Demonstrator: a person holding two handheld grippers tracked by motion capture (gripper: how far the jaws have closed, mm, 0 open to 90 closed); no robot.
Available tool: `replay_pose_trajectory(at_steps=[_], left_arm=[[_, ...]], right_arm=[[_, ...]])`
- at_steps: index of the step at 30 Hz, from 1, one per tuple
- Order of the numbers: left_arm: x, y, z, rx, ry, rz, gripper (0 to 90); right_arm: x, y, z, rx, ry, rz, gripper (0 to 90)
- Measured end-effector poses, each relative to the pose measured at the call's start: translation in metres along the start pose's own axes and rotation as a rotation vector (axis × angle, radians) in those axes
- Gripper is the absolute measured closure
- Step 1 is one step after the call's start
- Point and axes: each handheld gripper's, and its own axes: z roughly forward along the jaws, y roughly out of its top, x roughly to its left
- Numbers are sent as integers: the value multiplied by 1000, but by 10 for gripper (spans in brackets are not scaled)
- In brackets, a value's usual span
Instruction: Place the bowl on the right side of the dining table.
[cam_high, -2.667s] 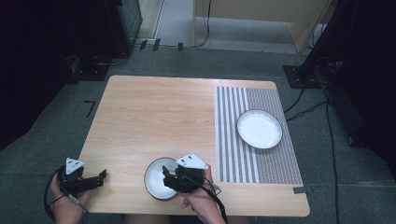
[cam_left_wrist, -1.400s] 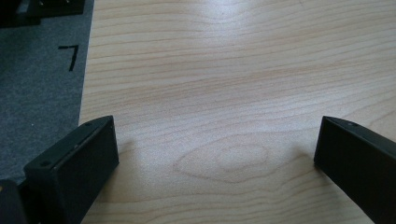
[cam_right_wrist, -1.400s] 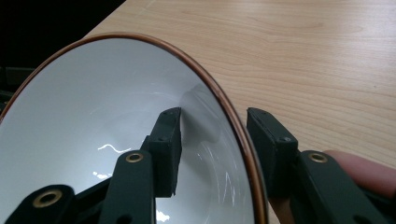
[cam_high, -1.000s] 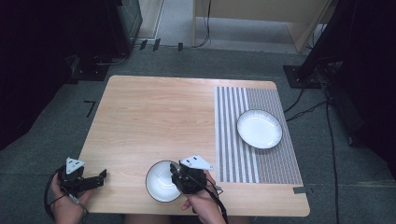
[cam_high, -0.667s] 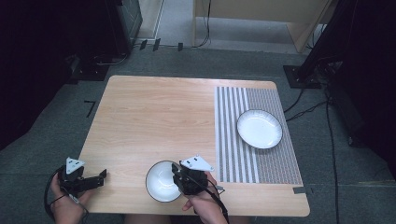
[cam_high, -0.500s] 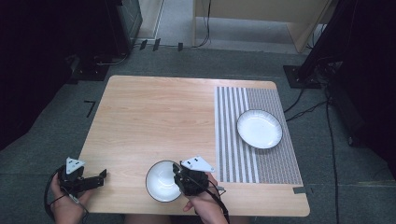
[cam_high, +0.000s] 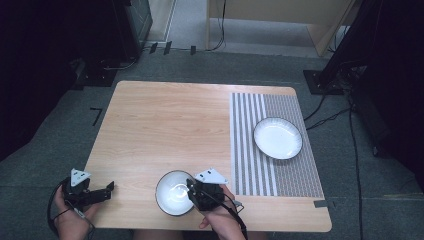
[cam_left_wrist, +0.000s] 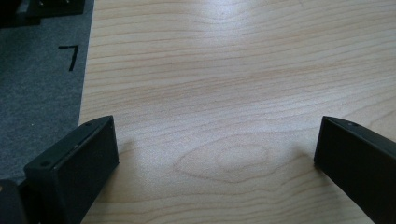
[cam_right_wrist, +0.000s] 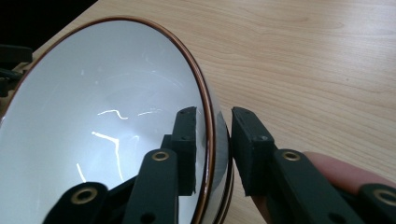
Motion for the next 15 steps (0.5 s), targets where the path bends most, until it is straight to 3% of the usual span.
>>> replay_pose_trajectory(at_steps=[2, 12, 15], left_arm=[[0, 0, 0, 0, 0, 0, 0], [0, 0, 0, 0, 0, 0, 0], [0, 0, 0, 0, 0, 0, 0]], right_arm=[[1, 0, 0, -1, -15, -4, 767], [-3, -4, -5, -44, 1, 27, 807], [-3, -5, -6, -56, -15, 12, 828]])
